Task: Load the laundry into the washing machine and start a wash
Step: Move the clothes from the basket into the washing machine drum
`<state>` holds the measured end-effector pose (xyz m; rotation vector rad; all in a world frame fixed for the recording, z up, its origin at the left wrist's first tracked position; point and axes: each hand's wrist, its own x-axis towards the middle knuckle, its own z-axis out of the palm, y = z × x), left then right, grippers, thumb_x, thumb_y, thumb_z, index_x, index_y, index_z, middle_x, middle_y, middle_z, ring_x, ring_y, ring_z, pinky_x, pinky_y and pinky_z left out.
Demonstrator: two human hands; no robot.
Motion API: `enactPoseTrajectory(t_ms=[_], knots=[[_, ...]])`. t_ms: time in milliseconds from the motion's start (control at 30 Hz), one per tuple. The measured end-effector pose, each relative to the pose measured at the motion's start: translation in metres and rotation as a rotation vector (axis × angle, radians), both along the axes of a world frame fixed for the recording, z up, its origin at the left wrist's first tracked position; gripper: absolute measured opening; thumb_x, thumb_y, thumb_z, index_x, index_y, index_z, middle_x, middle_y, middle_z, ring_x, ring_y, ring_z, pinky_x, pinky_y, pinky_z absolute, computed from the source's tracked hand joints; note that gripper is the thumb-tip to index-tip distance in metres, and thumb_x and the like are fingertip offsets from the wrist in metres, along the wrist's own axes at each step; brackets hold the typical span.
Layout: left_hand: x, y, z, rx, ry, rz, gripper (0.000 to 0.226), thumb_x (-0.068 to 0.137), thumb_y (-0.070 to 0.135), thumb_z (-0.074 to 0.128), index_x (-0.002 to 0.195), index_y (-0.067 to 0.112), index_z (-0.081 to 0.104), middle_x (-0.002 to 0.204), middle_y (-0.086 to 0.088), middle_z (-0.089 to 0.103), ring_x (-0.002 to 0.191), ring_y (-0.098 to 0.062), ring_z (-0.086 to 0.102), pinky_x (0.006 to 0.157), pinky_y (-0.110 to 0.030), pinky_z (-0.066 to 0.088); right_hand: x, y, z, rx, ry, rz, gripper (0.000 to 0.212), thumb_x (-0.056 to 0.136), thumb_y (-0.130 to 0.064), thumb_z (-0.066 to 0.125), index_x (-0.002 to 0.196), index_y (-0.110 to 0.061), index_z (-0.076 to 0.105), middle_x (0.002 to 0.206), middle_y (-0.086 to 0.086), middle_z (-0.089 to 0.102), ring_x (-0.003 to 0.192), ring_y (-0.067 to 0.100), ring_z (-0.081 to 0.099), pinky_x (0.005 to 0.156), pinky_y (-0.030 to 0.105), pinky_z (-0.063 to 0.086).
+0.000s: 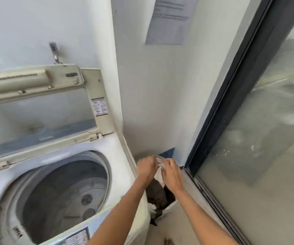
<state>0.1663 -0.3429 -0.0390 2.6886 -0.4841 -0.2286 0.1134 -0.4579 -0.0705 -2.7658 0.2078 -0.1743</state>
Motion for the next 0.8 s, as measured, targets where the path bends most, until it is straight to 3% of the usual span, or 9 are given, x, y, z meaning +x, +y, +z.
enactPoseTrajectory(t_ms=[100, 233, 400, 533, 633, 700, 800], knots=[[0.023, -0.055, -0.047, -0.042, 0.148, 0.081, 0.023, 0.095, 0.023, 0.044, 0.103, 0.013, 0.063, 0.104, -0.008, 0.070, 0.100, -0.025, 0.063, 0.084, -0.036, 0.047, 0.023, -0.050, -0.044, 0.057, 0.152, -0.002, 0.034, 0.095, -0.018, 0.048, 0.129, -0.019, 0.050, 0.126, 0.003, 0.048, 0.115, 0.021, 0.051, 0.094, 0.032, 0.043], [0.048, -0.103, -0.125, -0.028, 0.353, 0.214, 0.025, 0.096, 0.018, 0.043, 0.114, 0.017, 0.060, 0.113, -0.006, 0.067, 0.107, -0.023, 0.061, 0.088, -0.034, 0.046, 0.055, -0.095, -0.114, 0.180, 0.349, 0.030, 0.035, 0.096, -0.019, 0.046, 0.131, -0.021, 0.048, 0.129, 0.000, 0.045, 0.119, 0.019, 0.049, 0.090, 0.030, 0.044], [0.074, -0.123, -0.248, 0.098, 0.528, 0.454, 0.034, 0.093, 0.017, 0.049, 0.126, 0.010, 0.046, 0.132, -0.011, 0.045, 0.122, -0.029, 0.046, 0.093, -0.037, 0.045, 0.089, -0.119, -0.221, 0.325, 0.581, 0.134, 0.030, 0.097, -0.017, 0.046, 0.126, -0.018, 0.050, 0.123, 0.004, 0.047, 0.118, 0.022, 0.048, 0.089, 0.032, 0.043], [0.084, -0.108, -0.334, 0.209, 0.528, 0.587, 0.056, 0.092, 0.022, 0.057, 0.139, 0.005, 0.030, 0.139, -0.015, 0.034, 0.128, -0.030, 0.039, 0.099, -0.036, 0.044, 0.090, -0.118, -0.291, 0.442, 0.673, 0.169, 0.031, 0.097, -0.018, 0.046, 0.127, -0.020, 0.050, 0.123, 0.002, 0.047, 0.116, 0.020, 0.049, 0.091, 0.032, 0.042], [0.092, -0.092, -0.364, 0.144, 0.532, 0.668, 0.029, 0.096, 0.016, 0.050, 0.122, 0.003, 0.050, 0.125, -0.017, 0.053, 0.115, -0.030, 0.053, 0.089, -0.037, 0.045, 0.080, -0.116, -0.316, 0.523, 0.677, 0.199, 0.030, 0.097, -0.016, 0.046, 0.126, -0.021, 0.052, 0.120, 0.001, 0.048, 0.110, 0.019, 0.053, 0.090, 0.030, 0.044], [0.096, -0.084, -0.368, 0.119, 0.438, 0.695, 0.023, 0.096, 0.013, 0.047, 0.112, 0.004, 0.061, 0.117, -0.015, 0.057, 0.107, -0.030, 0.055, 0.086, -0.038, 0.045, 0.076, -0.117, -0.318, 0.563, 0.659, 0.206, 0.029, 0.097, -0.015, 0.047, 0.124, -0.020, 0.053, 0.119, 0.001, 0.049, 0.109, 0.017, 0.055, 0.090, 0.031, 0.046], [0.095, -0.084, -0.341, -0.037, 0.285, 0.719, 0.015, 0.094, 0.011, 0.047, 0.101, 0.006, 0.060, 0.103, -0.013, 0.056, 0.100, -0.030, 0.053, 0.082, -0.038, 0.042, 0.075, -0.118, -0.298, 0.594, 0.618, 0.162, 0.030, 0.096, -0.012, 0.047, 0.124, -0.019, 0.054, 0.119, 0.001, 0.050, 0.110, 0.015, 0.055, 0.089, 0.031, 0.048]])
